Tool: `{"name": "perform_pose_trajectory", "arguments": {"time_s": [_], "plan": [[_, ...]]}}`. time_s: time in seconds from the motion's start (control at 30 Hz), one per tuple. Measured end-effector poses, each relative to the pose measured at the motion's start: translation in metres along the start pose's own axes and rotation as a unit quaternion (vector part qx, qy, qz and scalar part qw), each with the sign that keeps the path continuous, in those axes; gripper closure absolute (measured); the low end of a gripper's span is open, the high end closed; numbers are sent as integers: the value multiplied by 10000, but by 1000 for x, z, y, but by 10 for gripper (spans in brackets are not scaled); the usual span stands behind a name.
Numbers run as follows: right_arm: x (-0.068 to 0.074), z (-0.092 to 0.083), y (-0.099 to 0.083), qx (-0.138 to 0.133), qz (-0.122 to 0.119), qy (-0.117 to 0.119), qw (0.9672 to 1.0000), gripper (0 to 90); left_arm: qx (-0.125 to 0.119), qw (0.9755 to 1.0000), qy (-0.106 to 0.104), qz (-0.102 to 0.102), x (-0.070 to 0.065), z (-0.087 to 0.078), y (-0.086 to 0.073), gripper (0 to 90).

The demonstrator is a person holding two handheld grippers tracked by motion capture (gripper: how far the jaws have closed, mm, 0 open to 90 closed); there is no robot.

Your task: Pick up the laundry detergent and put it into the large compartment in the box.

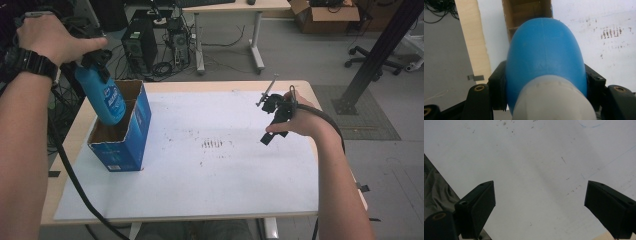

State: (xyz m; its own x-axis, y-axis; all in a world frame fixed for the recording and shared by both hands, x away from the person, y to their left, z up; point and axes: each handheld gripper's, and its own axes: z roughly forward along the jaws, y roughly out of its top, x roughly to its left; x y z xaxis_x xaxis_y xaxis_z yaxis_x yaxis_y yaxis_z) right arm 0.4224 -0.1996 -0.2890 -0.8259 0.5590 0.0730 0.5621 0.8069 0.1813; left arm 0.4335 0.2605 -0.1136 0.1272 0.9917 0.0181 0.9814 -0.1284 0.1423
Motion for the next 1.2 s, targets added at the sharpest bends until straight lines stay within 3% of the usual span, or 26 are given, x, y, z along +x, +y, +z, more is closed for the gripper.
{"name": "perform_pose_trajectory", "arguments": {"time_s": [1.2], "plan": [[0, 4, -4, -22, 13, 29, 10000, 99, 341, 9994, -75, -54, 4, 76, -3, 376]]}}
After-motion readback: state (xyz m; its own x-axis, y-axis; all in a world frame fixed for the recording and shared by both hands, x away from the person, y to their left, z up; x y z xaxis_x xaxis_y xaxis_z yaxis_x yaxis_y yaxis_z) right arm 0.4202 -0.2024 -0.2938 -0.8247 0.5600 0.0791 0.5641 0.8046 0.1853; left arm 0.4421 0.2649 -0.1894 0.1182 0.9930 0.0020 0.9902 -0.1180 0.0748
